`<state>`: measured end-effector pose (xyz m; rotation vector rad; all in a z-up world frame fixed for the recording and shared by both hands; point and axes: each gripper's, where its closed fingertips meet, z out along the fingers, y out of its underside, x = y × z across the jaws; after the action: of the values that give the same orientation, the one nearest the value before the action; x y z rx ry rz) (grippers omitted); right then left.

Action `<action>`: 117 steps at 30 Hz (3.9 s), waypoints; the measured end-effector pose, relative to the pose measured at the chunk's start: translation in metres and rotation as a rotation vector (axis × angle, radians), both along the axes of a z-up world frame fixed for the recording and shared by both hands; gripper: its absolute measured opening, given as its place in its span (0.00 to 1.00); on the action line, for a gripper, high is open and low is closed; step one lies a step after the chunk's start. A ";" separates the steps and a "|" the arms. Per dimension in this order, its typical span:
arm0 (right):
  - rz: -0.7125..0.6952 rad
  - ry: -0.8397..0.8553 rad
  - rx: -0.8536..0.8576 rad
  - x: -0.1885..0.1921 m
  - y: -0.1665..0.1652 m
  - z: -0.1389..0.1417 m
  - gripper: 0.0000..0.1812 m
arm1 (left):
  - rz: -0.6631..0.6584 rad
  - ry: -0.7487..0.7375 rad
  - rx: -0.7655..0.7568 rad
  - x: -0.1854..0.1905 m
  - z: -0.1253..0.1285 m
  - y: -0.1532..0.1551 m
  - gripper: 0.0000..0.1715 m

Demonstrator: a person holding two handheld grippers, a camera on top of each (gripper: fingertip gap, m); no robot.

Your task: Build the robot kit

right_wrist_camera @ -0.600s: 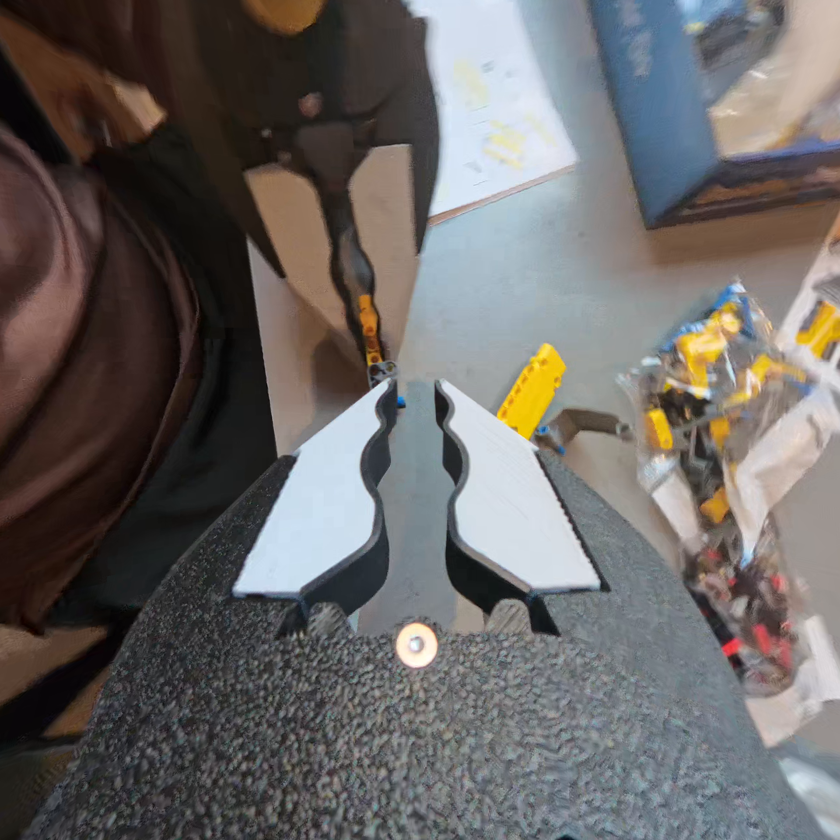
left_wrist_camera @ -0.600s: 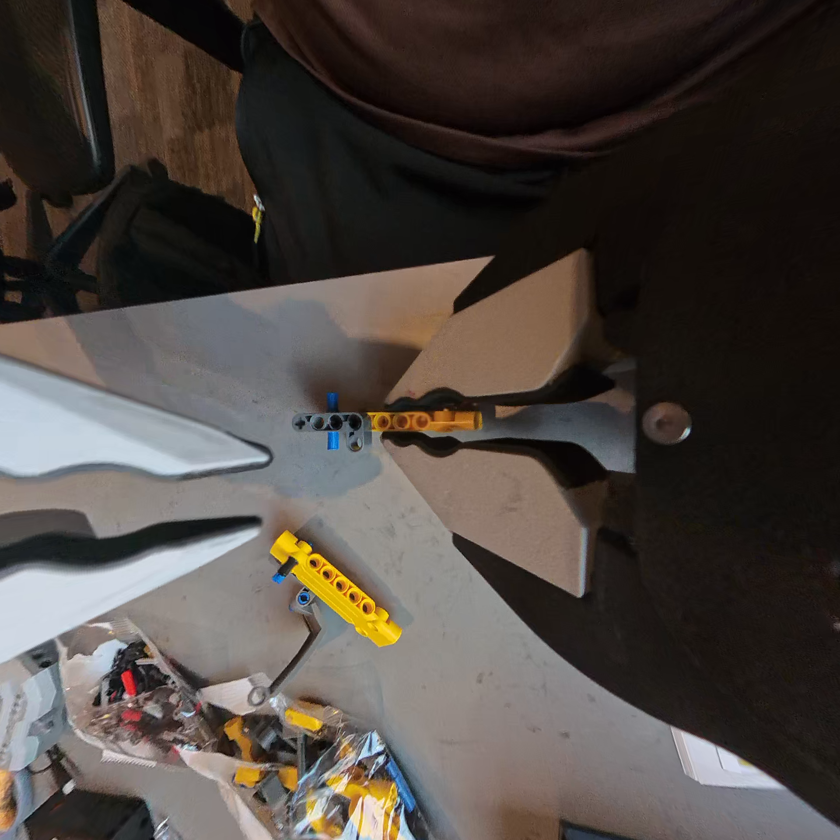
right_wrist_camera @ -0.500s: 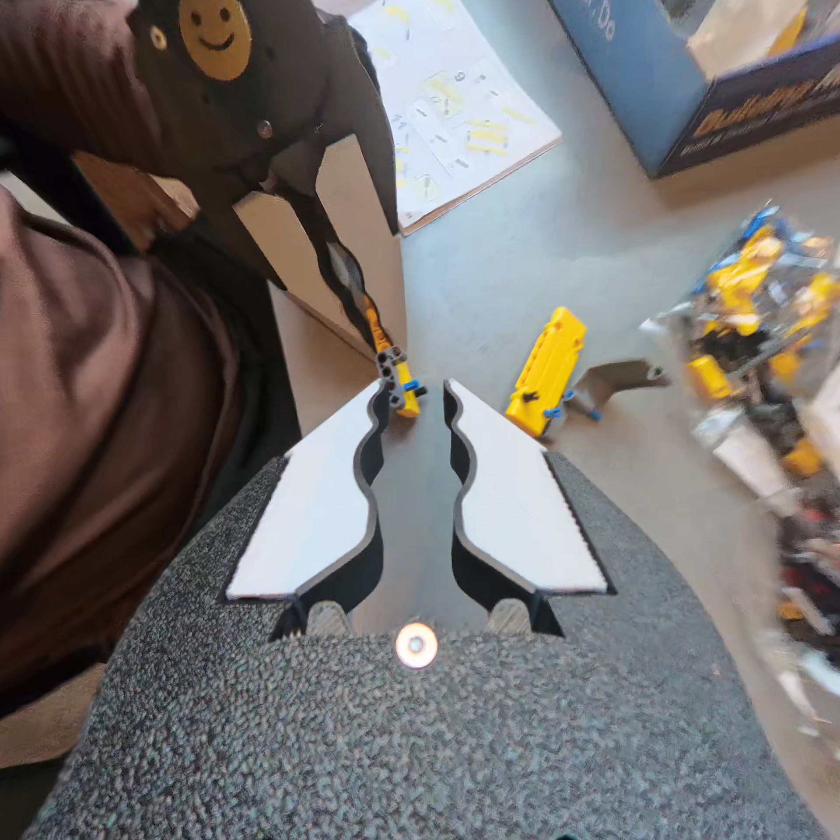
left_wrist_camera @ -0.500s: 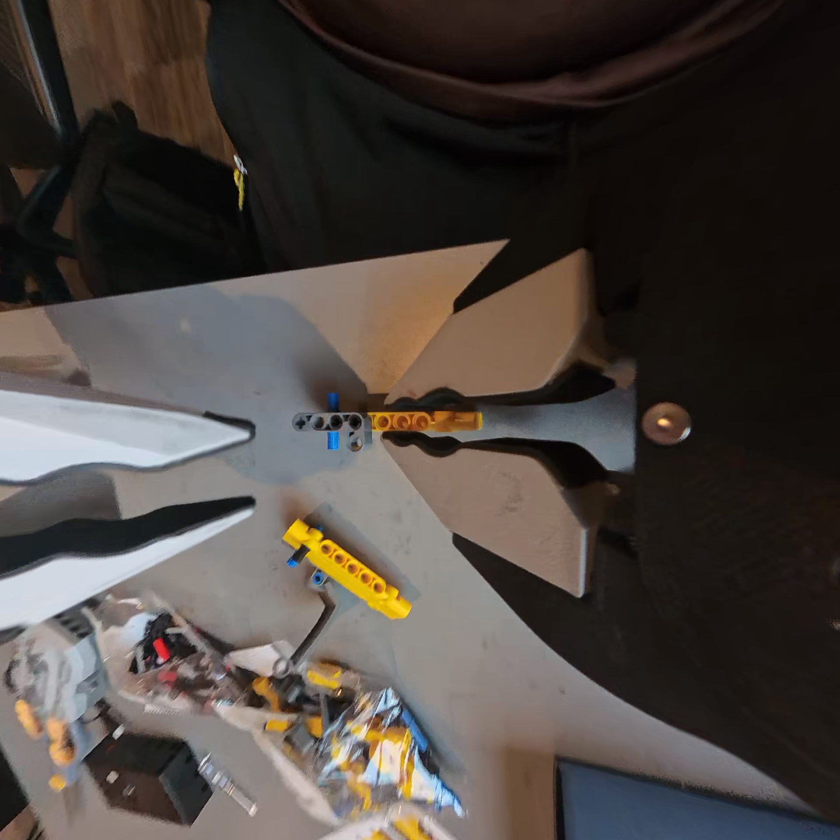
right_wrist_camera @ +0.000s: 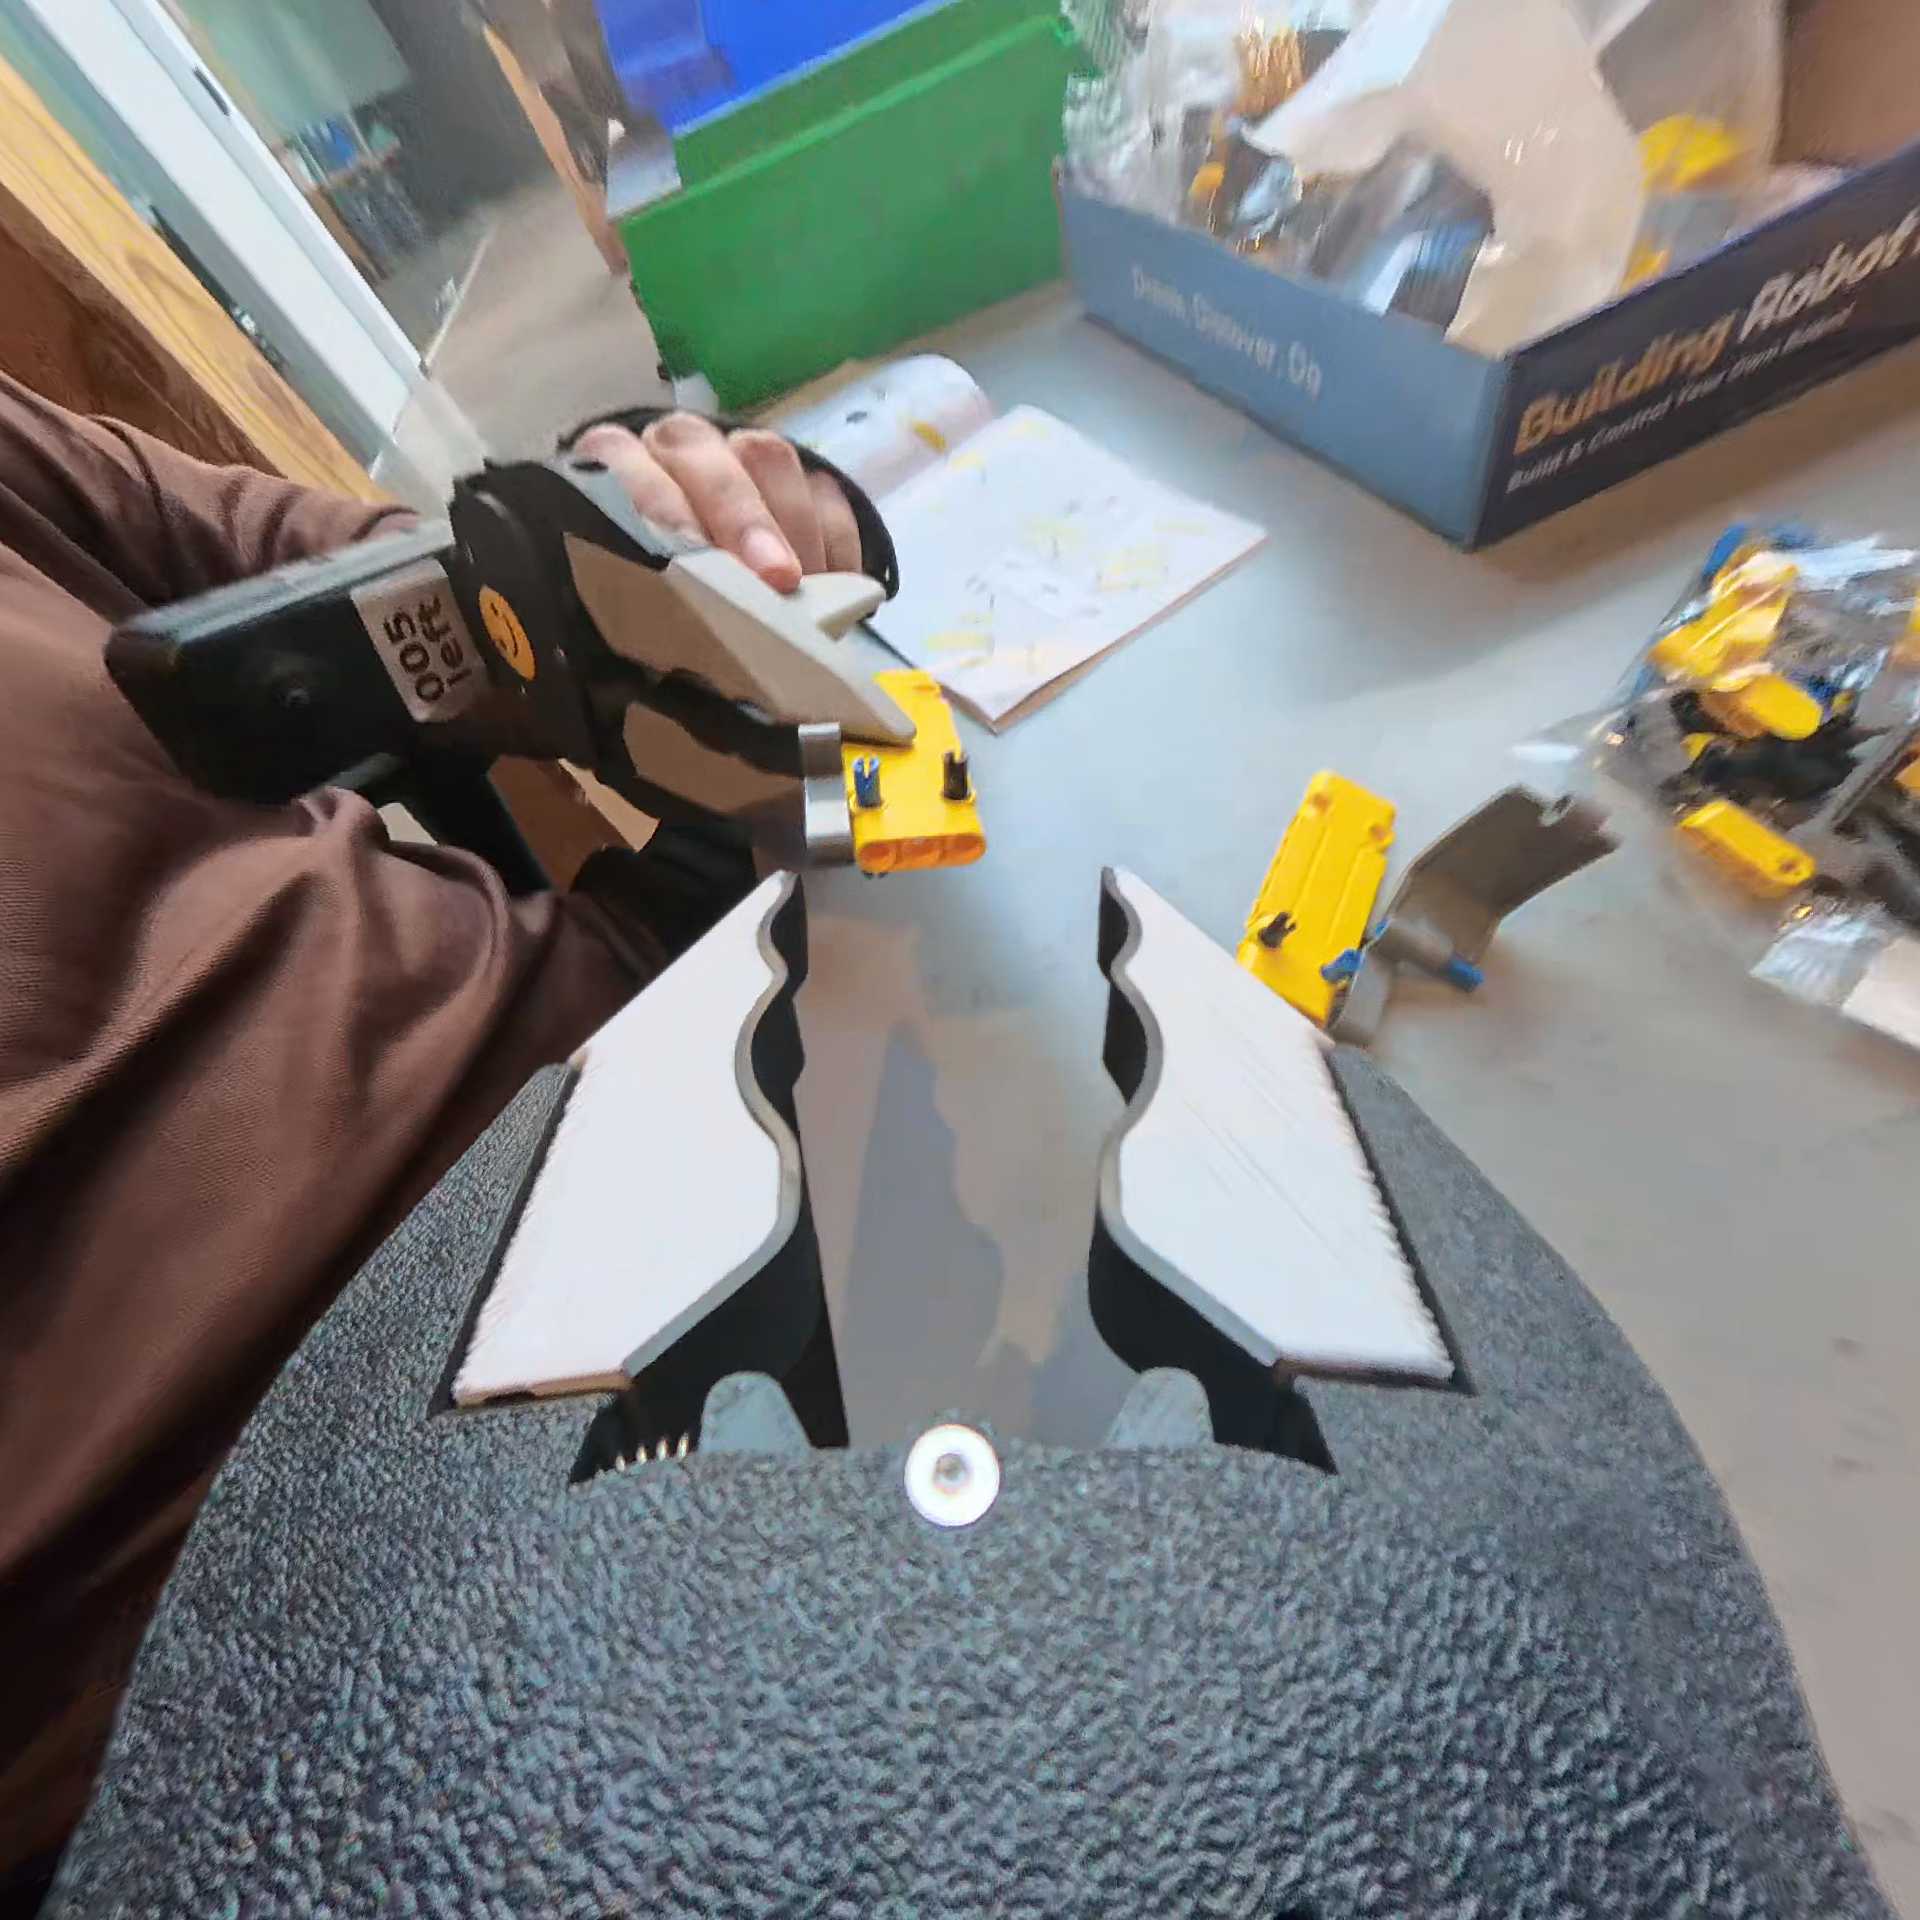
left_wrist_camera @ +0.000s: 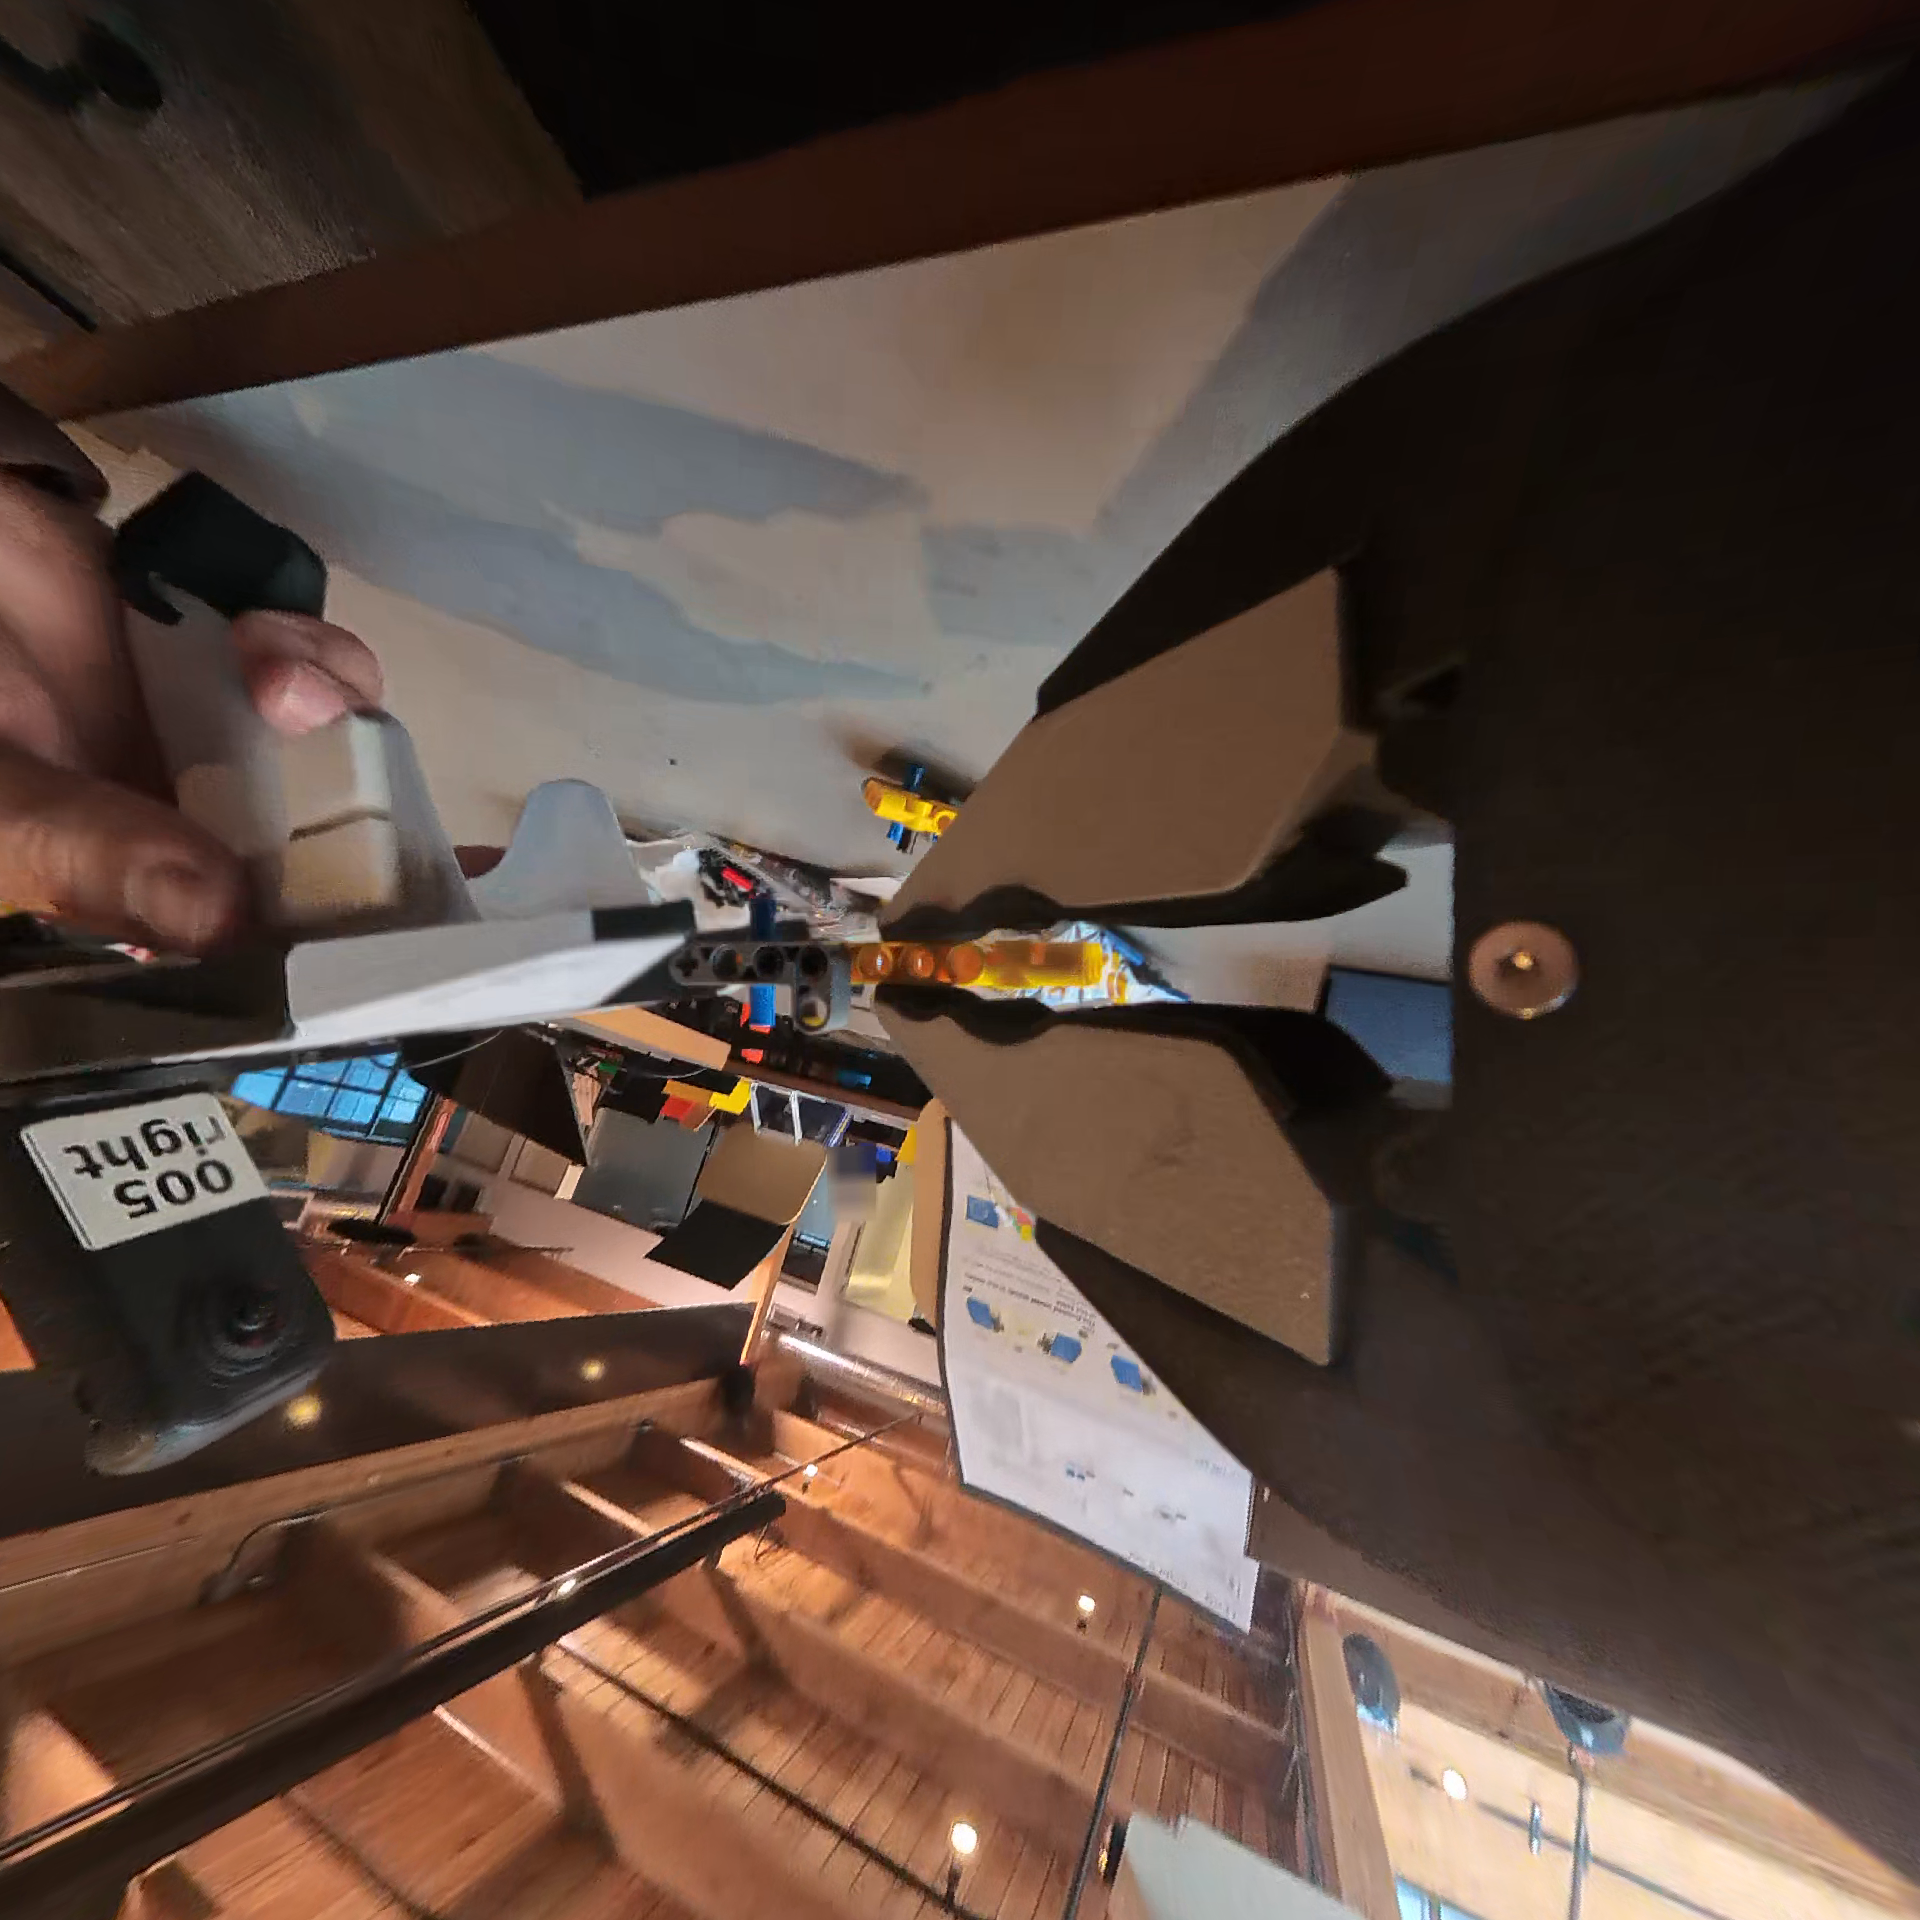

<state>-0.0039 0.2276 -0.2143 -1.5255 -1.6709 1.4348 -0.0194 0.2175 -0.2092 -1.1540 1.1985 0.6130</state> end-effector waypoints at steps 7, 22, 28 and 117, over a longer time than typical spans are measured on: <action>0.075 0.043 0.066 -0.003 -0.018 0.004 0.19 | -0.022 0.036 0.005 0.008 -0.005 -0.004 0.03; 0.032 0.033 0.070 -0.007 -0.014 -0.005 0.19 | 0.021 0.053 -0.021 0.003 -0.011 0.001 0.03; -0.027 0.042 0.181 -0.012 -0.009 -0.004 0.18 | 0.067 0.045 -0.027 -0.004 -0.011 0.006 0.03; -0.080 0.055 0.227 -0.016 -0.010 -0.007 0.22 | 0.166 0.085 -0.011 -0.020 -0.012 0.018 0.03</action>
<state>-0.0203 0.2181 -0.2209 -1.3981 -1.6584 1.1901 -0.0399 0.2359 -0.2210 -1.2559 1.1869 0.7885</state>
